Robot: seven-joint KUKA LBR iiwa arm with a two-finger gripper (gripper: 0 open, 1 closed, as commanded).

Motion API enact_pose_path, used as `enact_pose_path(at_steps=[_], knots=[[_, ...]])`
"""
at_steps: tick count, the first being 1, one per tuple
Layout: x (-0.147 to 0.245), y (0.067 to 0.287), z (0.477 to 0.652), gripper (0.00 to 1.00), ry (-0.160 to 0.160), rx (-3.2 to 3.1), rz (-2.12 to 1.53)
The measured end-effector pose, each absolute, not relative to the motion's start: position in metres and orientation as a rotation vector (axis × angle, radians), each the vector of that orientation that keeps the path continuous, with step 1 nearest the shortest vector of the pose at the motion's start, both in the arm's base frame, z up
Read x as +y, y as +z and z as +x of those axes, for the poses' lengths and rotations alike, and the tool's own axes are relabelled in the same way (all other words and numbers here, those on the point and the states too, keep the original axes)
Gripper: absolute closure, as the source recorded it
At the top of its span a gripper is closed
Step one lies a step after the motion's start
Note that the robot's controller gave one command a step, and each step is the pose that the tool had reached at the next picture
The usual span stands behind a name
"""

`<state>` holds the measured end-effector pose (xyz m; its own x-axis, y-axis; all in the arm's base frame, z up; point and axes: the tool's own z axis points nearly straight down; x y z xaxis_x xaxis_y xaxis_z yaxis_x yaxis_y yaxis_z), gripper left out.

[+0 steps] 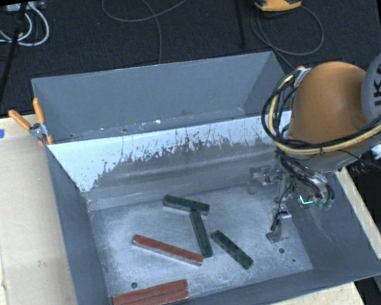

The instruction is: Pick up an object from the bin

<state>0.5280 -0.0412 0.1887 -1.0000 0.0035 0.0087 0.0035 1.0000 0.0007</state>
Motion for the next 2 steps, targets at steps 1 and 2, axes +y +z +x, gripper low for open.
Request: enact_pose_path(at_steps=[1, 2], knots=[[-0.003, 0.14, 0.497, 0.0, -0.002, -3.13, -0.134], [0.037, 0.066, 0.507, 0.0, 0.001, -3.131, -0.207]])
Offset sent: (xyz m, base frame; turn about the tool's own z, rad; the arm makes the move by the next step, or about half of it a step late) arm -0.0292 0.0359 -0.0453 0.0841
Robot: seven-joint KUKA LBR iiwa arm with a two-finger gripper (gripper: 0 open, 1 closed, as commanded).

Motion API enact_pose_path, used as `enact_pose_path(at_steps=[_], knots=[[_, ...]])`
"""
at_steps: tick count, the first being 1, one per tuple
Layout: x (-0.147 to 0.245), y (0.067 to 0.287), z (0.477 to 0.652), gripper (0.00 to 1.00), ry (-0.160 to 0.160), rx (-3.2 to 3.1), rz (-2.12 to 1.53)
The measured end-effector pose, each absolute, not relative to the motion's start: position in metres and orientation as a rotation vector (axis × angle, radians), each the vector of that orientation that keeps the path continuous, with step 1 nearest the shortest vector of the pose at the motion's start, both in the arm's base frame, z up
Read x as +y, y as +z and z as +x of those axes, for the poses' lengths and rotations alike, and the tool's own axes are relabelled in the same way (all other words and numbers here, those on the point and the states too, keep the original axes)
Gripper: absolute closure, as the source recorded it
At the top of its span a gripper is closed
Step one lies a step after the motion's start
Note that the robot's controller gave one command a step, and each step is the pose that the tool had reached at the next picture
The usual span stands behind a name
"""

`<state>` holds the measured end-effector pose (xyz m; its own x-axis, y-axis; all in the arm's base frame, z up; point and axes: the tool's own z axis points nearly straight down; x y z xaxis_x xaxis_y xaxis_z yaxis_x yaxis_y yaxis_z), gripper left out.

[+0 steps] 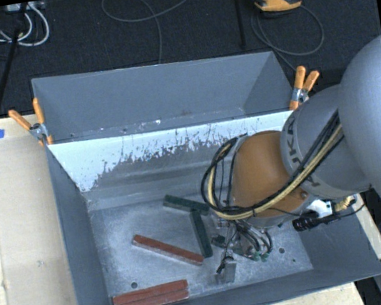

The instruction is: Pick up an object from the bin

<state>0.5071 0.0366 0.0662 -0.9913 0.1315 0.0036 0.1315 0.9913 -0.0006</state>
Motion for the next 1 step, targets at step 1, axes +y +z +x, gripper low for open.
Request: enact_pose_path(at_steps=[1], knots=[[0.139, 0.0702, 0.5316, 0.0, -0.003, -3.142, 0.102]])
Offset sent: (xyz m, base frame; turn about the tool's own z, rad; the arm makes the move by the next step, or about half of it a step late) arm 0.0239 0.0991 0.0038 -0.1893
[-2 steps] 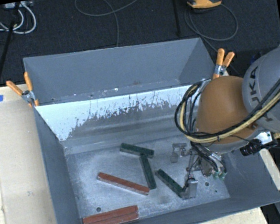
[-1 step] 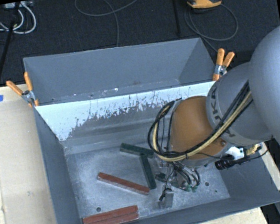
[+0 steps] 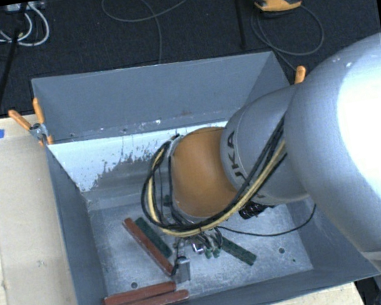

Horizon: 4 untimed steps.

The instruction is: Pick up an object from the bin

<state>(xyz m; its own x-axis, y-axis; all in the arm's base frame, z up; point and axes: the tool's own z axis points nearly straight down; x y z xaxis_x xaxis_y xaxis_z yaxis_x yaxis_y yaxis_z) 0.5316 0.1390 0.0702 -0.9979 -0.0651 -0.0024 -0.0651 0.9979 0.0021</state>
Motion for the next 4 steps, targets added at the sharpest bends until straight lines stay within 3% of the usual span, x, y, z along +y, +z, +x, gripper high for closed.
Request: enact_pose_path(at_steps=[1, 2, 3, 4], knots=[[0.116, 0.133, 0.612, 0.0, 0.001, 3.124, -0.19], [0.225, 0.07, 0.59, 0.0, 0.005, 3.144, -0.087], [0.22, 0.072, 0.592, 1.0, -0.001, 3.141, -0.082], [0.22, 0.072, 0.592, 0.0, -0.001, 3.141, -0.083]])
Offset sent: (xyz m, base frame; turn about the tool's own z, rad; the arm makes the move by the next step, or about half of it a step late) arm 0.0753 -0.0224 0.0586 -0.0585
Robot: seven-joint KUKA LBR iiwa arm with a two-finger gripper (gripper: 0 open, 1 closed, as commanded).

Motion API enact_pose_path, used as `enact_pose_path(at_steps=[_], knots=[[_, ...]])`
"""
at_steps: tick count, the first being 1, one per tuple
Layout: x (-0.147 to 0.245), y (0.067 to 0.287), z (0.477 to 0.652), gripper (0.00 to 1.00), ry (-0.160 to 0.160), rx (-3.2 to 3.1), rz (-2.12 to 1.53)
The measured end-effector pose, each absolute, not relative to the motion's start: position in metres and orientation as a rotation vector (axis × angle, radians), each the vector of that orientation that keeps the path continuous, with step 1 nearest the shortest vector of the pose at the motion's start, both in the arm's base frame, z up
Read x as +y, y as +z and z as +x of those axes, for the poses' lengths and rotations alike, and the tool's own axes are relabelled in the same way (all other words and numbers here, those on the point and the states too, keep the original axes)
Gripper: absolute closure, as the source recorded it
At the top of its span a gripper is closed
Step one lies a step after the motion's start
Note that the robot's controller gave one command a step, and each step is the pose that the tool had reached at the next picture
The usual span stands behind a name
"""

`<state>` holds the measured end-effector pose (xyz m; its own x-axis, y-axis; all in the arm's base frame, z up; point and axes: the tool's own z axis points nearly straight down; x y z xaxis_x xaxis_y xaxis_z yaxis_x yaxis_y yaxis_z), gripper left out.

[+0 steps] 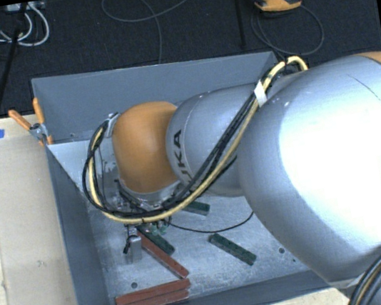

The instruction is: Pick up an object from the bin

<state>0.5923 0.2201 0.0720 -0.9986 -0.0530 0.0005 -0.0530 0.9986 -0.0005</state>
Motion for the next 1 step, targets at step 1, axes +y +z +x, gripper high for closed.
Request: enact_pose_path(at_steps=[1], knots=[[0.1419, 0.0689, 0.5729, 0.0, 0.006, -3.133, 0.184]])
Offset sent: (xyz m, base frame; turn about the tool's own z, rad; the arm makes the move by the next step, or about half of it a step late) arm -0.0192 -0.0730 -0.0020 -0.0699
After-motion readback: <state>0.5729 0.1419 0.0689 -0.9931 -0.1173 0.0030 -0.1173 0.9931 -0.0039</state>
